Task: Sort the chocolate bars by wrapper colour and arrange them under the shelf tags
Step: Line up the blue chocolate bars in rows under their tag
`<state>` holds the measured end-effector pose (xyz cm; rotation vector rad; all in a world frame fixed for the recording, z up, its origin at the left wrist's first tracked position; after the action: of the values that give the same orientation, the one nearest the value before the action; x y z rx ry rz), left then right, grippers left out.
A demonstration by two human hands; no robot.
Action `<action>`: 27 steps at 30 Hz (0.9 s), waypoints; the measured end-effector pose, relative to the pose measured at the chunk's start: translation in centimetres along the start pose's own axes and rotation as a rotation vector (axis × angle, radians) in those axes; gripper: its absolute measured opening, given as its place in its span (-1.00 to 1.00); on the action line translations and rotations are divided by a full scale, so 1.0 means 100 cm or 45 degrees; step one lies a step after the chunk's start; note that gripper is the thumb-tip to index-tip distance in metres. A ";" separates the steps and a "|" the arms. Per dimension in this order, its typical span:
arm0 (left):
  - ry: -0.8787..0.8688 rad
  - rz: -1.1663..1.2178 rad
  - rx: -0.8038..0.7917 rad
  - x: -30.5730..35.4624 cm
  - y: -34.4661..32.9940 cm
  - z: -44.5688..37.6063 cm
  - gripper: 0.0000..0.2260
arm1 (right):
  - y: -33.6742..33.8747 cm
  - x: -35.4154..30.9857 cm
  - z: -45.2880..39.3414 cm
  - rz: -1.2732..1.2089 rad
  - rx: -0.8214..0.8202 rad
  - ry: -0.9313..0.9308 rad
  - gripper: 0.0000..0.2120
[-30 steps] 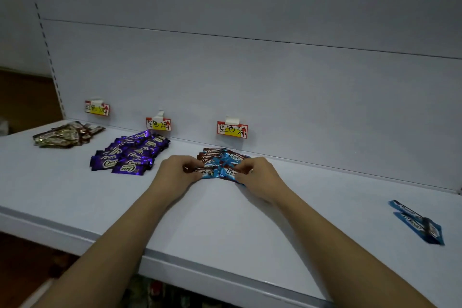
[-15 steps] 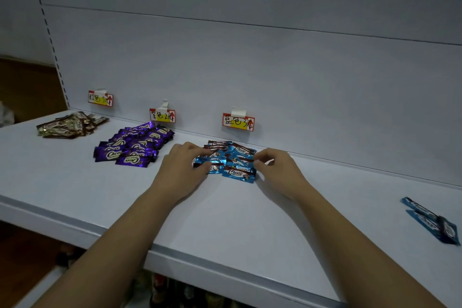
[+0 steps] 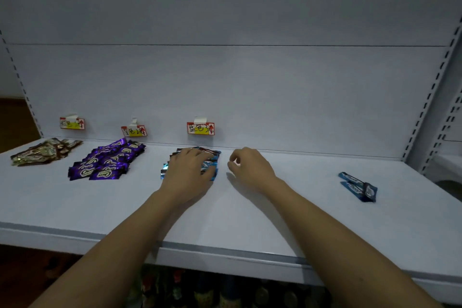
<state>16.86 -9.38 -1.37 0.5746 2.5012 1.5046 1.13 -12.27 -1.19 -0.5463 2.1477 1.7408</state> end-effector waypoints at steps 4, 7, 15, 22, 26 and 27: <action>-0.092 0.258 -0.018 0.063 -0.019 -0.022 -0.67 | 0.037 0.063 0.005 0.016 -0.010 -0.084 -0.80; -0.180 0.419 -0.067 0.113 -0.040 -0.043 -0.71 | 0.076 0.124 0.002 0.002 0.051 -0.184 -0.84; -0.556 0.681 -0.276 0.245 -0.084 -0.112 -0.81 | 0.136 0.248 -0.004 -0.081 -0.077 -0.502 -0.83; -0.685 0.952 -0.327 0.268 -0.102 -0.125 -0.80 | 0.131 0.268 -0.010 -0.152 -0.213 -0.523 -0.87; -0.745 0.838 -0.409 0.267 -0.105 -0.123 -0.77 | 0.139 0.273 -0.013 -0.344 -0.118 -0.580 -0.84; -0.753 0.788 -0.438 0.268 -0.106 -0.123 -0.77 | 0.142 0.275 -0.013 -0.402 -0.073 -0.599 -0.85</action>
<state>-14.25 -12.92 -3.29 1.5486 1.6410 1.5706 -29.85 -13.50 -1.89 -0.4108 1.5987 1.5698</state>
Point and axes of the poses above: each hand's wrist, its own z-axis away from the middle knuckle, its own y-axis out of the back of the hand, x = y × z, the point moved 6 cm from there along -z, towards the middle knuckle, and after that the axes turned 15 degrees about -y, right-handed, at the moved point
